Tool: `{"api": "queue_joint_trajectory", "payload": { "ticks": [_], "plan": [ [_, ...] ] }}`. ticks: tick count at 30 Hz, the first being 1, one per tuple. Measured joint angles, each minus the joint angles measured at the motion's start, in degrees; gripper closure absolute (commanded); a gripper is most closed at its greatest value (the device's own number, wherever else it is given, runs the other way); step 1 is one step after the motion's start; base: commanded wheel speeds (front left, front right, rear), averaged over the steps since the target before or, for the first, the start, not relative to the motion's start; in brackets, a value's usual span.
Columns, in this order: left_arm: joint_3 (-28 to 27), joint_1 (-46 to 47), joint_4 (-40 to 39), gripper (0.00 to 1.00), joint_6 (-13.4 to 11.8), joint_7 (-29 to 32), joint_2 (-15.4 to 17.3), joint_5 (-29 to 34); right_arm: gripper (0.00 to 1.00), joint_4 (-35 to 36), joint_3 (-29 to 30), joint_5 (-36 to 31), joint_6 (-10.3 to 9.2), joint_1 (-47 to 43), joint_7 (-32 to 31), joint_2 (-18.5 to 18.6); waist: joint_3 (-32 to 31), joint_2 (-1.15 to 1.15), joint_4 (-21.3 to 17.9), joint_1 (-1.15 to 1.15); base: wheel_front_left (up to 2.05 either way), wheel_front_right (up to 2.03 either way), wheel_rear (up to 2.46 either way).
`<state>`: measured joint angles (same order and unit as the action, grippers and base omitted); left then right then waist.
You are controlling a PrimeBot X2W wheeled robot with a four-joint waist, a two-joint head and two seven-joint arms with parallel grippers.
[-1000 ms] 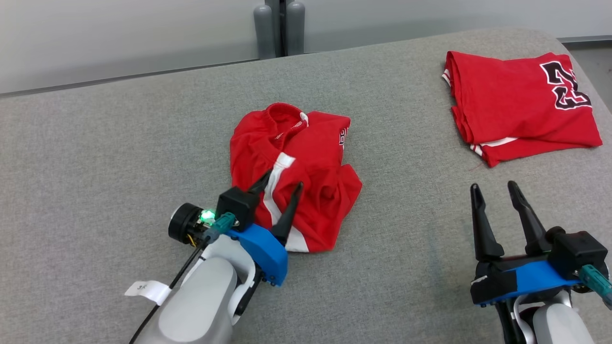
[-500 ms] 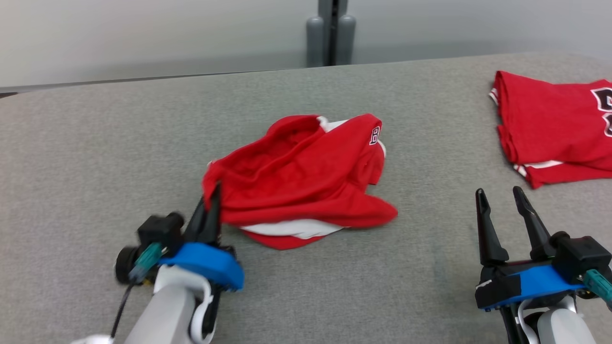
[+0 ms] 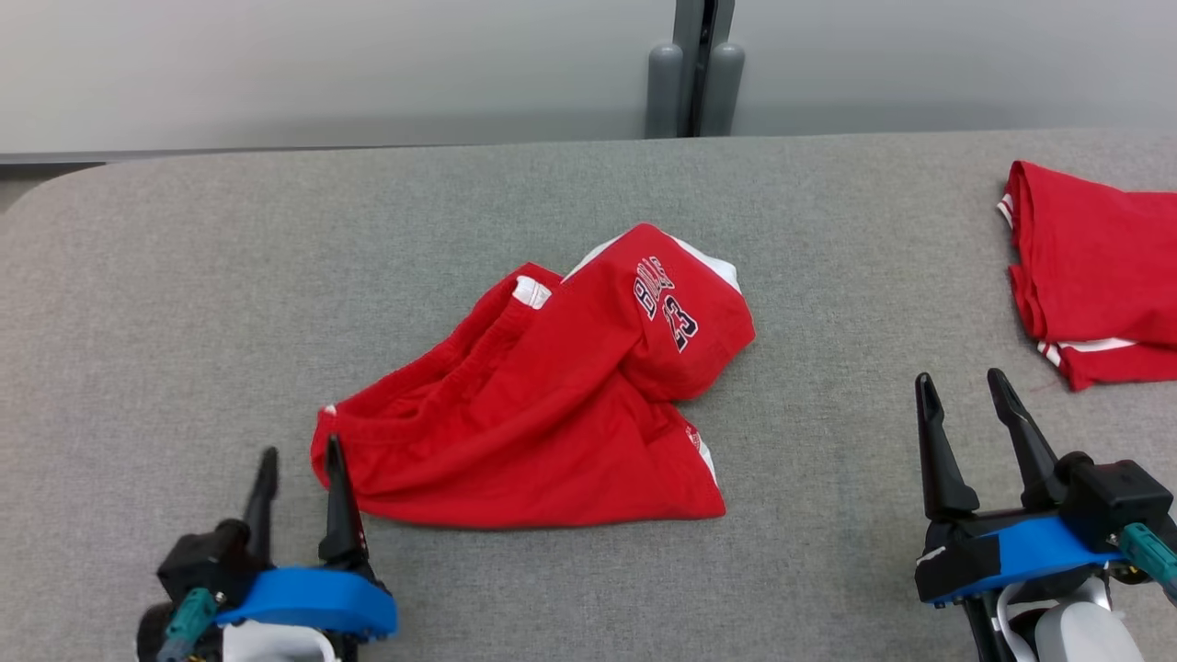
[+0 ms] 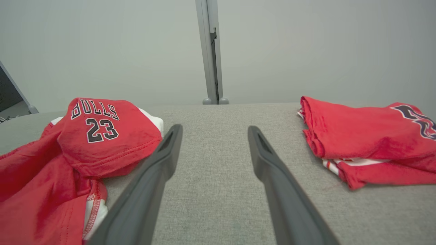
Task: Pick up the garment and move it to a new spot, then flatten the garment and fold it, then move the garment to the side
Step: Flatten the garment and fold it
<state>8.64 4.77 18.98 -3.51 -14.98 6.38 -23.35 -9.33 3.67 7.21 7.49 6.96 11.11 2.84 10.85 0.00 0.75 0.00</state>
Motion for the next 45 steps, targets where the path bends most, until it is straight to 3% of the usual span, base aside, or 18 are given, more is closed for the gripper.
{"api": "queue_joint_trajectory", "payload": {
  "ticks": [9, 18, 25, 33, 45],
  "plan": [
    [-4.4, 0.7, -8.1, 0.00, 2.1, 0.0, -0.6, 7.3, 0.00, 0.3, -0.2, -0.4, 0.00, -0.5, -0.5, 0.0, -1.7, 0.00, 0.2, 0.00, 0.00, 0.00, 0.00],
    [-7.4, 0.4, -9.3, 0.00, 3.4, 0.0, -1.0, 10.5, 0.00, 0.3, -1.0, -1.1, 0.00, -1.5, -1.0, 0.0, -2.8, 0.00, -0.1, 0.00, 0.00, 0.00, 0.00],
    [-7.9, 0.0, -9.7, 0.00, 3.6, 0.0, -1.7, 11.7, 0.00, -0.9, -9.5, -1.7, 0.00, -1.1, -2.1, 1.8, -2.8, 0.00, 0.7, 0.00, 0.00, 0.00, 0.00],
    [-7.5, 0.2, -9.4, 0.00, 4.5, 0.0, -2.7, 12.1, 0.00, -9.2, -20.8, -0.9, 0.00, 1.2, -2.3, 3.9, -2.1, 0.00, 3.5, 0.00, 0.00, 0.00, 0.00],
    [-6.9, 1.6, -8.8, 0.00, 4.7, 0.0, -3.2, 12.2, 0.00, -24.9, -27.5, 0.6, 0.00, 7.7, 0.7, 5.7, 0.1, 0.00, 7.6, 0.00, 0.00, 0.00, 0.00]
  ]
}}
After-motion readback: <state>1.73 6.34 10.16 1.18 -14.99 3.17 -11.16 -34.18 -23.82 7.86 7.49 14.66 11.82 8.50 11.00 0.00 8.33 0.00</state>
